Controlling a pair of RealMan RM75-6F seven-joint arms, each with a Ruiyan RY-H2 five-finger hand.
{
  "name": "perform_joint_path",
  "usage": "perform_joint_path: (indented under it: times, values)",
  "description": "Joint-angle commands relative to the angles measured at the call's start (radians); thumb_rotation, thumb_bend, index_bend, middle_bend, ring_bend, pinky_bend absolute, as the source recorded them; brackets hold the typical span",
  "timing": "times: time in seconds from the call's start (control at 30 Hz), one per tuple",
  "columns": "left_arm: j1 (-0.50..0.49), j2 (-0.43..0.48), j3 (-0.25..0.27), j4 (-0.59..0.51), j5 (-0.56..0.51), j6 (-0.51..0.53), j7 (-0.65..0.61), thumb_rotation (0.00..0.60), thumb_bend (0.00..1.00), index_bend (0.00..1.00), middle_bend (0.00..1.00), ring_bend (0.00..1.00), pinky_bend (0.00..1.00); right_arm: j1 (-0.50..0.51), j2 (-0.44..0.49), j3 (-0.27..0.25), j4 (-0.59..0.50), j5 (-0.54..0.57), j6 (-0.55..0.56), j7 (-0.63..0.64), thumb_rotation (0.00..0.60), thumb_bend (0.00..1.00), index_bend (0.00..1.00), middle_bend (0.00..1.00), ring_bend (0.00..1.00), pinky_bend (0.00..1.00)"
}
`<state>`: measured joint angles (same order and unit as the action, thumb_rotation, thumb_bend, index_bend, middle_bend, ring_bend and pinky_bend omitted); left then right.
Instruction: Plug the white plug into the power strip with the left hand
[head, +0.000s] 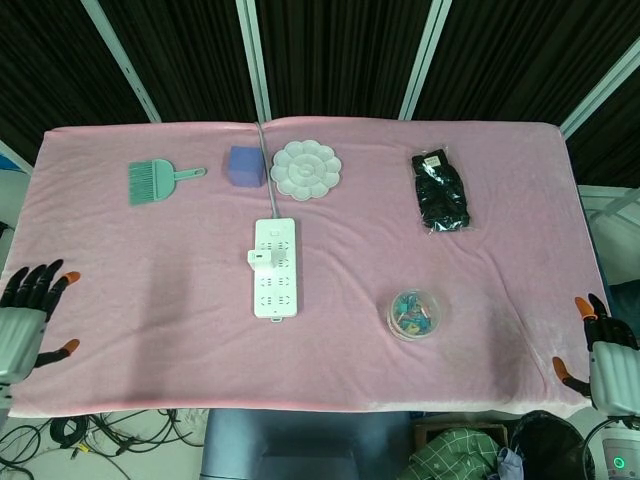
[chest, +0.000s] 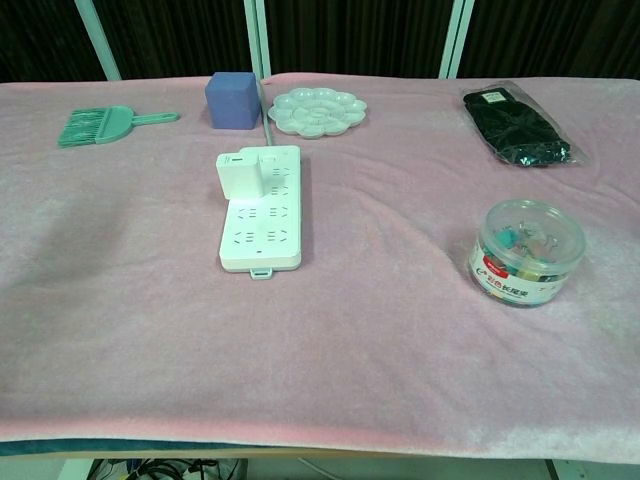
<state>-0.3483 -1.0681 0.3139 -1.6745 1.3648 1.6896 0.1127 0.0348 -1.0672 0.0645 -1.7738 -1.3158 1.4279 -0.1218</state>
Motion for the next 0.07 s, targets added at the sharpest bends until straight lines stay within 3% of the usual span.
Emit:
perform_joint_path:
  times: [0.03,0.07]
  values:
    - [0.057,-0.006,-0.013,0.041,0.02,0.013,-0.052,0.6,0.13,0.11,0.0,0.0,0.0,-0.002,-0.003,-0.004,0.012,-0.012,0.004,0.011,0.6,0.19,0.0,0.01,0.16,0.14]
    - [0.062,-0.002,-0.02,0.038,0.023,0.01,-0.054,0.6,0.13,0.11,0.0,0.0,0.0,-0.002,-0.003,-0.004,0.012,-0.012,0.003,0.013,0.6,0.19,0.0,0.01,0.16,0.14]
